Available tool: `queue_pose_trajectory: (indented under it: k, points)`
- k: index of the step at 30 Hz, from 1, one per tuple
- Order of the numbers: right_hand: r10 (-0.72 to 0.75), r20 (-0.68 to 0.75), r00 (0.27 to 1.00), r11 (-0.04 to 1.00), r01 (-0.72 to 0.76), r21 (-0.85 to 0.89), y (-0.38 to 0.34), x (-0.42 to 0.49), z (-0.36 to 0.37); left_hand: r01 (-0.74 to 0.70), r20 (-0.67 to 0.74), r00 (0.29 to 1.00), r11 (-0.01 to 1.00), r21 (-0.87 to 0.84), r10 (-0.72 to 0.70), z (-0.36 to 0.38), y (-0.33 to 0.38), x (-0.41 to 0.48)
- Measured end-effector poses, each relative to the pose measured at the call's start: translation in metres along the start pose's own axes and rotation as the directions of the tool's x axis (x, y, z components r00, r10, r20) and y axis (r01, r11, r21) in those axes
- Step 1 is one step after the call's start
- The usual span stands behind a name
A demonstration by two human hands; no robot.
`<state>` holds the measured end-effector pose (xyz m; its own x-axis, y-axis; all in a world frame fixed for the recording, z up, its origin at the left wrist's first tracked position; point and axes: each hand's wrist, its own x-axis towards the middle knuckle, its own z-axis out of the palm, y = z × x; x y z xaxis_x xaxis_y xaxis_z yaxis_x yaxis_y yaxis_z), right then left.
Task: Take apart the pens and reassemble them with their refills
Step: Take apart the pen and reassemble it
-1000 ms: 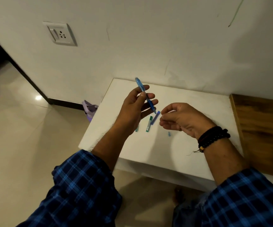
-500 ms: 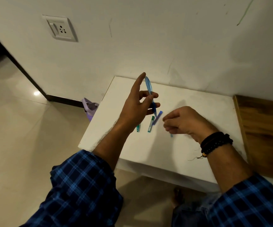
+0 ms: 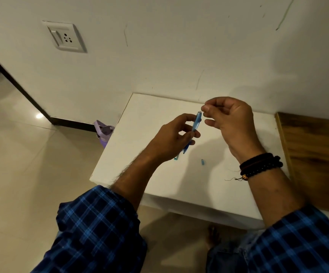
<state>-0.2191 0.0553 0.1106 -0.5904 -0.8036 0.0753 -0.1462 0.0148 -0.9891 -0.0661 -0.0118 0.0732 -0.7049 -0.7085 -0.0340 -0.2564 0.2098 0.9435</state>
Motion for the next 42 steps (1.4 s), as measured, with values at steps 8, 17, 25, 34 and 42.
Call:
queue_pose_trajectory:
  k: [8,17,25,34,42]
  points:
    - [0.009,0.042,0.999,0.997,-0.006,-0.073,0.002,0.001,-0.001,-0.021,0.014,1.0,1.0,0.012,0.021,0.002,-0.004,0.001]
    - [0.021,0.061,0.998,0.99,-0.012,-0.141,0.002,0.002,-0.004,-0.021,0.019,1.0,1.0,0.015,0.021,0.003,-0.004,0.001]
    - [-0.039,0.181,0.983,0.91,0.11,-0.4,0.002,0.006,-0.011,-0.019,0.022,1.0,0.994,0.106,0.017,0.002,-0.008,0.002]
    - [0.036,0.283,0.958,0.78,0.15,-0.607,-0.008,0.006,-0.021,-0.011,0.023,1.0,0.97,0.242,0.006,0.005,-0.008,0.002]
    - [0.021,0.207,0.978,0.861,0.088,-0.501,-0.01,0.006,-0.018,-0.016,-0.019,1.0,0.962,0.272,0.022,0.005,-0.007,0.002]
